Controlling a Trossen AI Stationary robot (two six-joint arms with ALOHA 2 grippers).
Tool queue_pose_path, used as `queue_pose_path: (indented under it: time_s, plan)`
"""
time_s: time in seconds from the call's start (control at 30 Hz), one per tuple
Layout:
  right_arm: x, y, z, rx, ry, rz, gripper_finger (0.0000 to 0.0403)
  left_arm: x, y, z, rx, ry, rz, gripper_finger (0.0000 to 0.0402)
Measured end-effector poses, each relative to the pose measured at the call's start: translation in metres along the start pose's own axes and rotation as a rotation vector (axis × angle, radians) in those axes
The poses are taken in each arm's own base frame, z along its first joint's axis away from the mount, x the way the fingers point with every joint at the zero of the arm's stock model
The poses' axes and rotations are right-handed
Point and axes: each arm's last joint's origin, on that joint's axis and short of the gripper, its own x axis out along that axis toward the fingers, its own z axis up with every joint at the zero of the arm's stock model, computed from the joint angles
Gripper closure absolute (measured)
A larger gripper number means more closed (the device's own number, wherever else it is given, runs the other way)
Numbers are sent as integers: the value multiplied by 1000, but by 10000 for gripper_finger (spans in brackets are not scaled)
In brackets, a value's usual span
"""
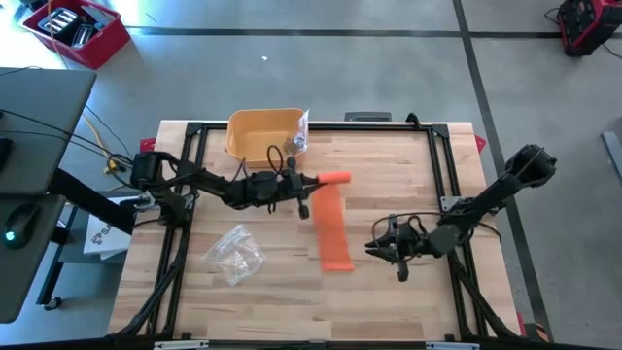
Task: Roll bandage
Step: Roll the orange bandage
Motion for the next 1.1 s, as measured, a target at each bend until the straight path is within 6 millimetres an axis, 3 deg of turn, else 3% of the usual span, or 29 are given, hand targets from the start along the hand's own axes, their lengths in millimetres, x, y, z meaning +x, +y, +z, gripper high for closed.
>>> queue_pose_path:
  time_s: [0.13, 0.27, 0.43, 0.63, 0.83, 1.03, 1.1]
  plan:
    - [8, -6, -8, 34, 83, 49, 306, -1, 4, -4, -20, 12, -15, 392]
    - [23, -8, -21, -46, 190, 21, 268, -2, 0, -3, -25, 6, -33, 391]
    - [64, 3, -33, -297, 393, 3, 232, -2, -5, -3, -25, 7, -47, 391]
    - [109, 7, -43, -549, 659, -63, 233, -3, -5, -4, -31, 16, -50, 390]
    - [130, -8, -52, -577, 838, -120, 263, -3, -5, -4, -29, 24, -51, 390]
    - [135, -21, -51, -489, 896, -49, 378, -3, -5, -5, -28, 29, -52, 390]
    - [136, -21, -48, -455, 886, -41, 392, -3, -6, -5, -28, 31, -52, 390]
